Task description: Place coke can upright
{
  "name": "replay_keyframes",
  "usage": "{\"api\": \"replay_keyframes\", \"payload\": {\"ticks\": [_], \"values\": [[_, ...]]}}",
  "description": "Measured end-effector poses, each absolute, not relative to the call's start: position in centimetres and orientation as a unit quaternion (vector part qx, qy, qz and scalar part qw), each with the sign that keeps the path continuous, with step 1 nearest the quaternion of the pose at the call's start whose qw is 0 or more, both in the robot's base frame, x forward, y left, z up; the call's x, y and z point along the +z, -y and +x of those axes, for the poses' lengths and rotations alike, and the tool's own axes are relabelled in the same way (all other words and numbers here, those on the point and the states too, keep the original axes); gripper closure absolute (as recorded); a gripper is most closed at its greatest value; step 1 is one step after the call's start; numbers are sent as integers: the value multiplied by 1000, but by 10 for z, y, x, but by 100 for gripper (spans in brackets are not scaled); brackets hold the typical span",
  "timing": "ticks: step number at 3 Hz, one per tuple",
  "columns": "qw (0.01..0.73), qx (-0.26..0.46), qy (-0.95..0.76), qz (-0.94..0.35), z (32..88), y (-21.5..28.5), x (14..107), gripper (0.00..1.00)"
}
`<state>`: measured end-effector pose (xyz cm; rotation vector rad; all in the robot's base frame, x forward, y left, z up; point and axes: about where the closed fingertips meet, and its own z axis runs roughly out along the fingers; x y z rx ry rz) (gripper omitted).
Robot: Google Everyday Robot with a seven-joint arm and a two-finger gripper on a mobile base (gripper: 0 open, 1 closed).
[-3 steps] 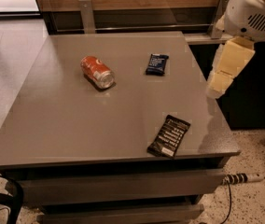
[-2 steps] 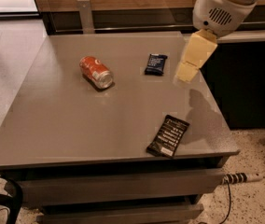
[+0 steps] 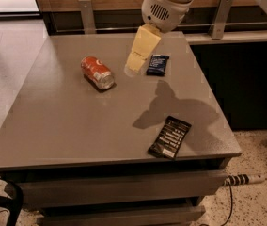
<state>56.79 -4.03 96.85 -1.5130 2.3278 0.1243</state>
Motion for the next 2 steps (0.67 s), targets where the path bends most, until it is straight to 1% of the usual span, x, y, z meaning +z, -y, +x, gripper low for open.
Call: {"api": "replay_keyframes", "payload": {"ticks": [2], "values": [[178,62,-839,-511,603,2,956,0]]}}
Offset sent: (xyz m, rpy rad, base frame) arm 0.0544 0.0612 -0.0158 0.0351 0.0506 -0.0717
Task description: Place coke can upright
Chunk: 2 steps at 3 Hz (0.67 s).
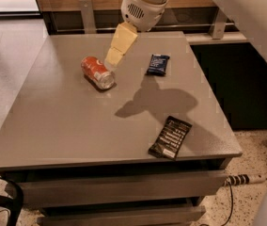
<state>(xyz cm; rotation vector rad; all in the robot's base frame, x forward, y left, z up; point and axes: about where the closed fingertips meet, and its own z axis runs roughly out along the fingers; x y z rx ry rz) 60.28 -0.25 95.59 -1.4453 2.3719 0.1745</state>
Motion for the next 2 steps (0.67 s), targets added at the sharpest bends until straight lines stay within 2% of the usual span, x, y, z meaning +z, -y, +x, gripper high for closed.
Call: {"api": "replay_keyframes", "payload": {"ticks": [1,2], "values": [[161,52,-843,-511,632,-47,945,0],[161,52,-843,-511,632,-47,945,0]]}}
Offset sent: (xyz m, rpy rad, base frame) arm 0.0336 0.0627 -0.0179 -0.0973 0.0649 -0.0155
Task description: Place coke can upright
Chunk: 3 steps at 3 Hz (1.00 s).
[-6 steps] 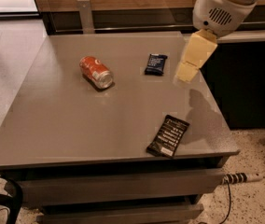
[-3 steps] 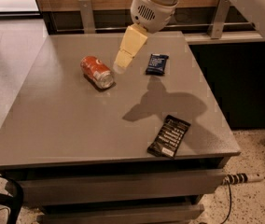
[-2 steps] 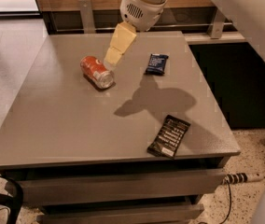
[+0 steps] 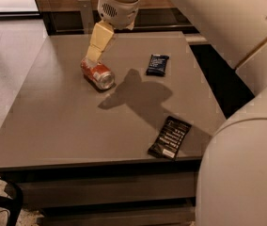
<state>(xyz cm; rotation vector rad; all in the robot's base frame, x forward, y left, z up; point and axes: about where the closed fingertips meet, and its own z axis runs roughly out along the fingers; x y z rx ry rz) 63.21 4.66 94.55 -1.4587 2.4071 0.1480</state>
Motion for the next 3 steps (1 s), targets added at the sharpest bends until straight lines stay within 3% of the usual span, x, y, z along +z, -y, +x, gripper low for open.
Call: {"api": "replay_keyframes", "payload": {"ticks": [3], "values": [[118,35,-912,-391,672,-48,901,0]]}}
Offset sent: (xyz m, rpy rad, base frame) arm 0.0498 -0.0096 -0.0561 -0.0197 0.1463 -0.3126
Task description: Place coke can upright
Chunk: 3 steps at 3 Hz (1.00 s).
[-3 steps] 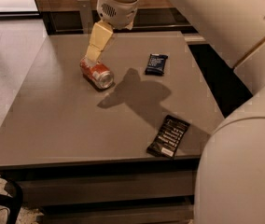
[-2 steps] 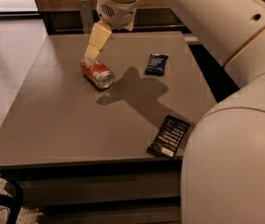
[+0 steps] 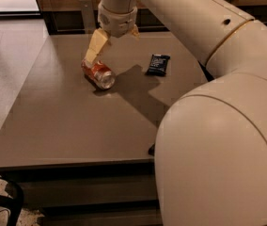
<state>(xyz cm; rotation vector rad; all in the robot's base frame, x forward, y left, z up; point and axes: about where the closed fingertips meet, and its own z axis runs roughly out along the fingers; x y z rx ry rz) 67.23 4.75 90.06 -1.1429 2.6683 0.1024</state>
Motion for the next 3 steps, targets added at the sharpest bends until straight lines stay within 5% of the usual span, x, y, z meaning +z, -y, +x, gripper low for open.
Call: {"api": "replay_keyframes", "payload": {"ticks": [3], "values": [[66,50,-933,-350,707,-91,864,0]]}}
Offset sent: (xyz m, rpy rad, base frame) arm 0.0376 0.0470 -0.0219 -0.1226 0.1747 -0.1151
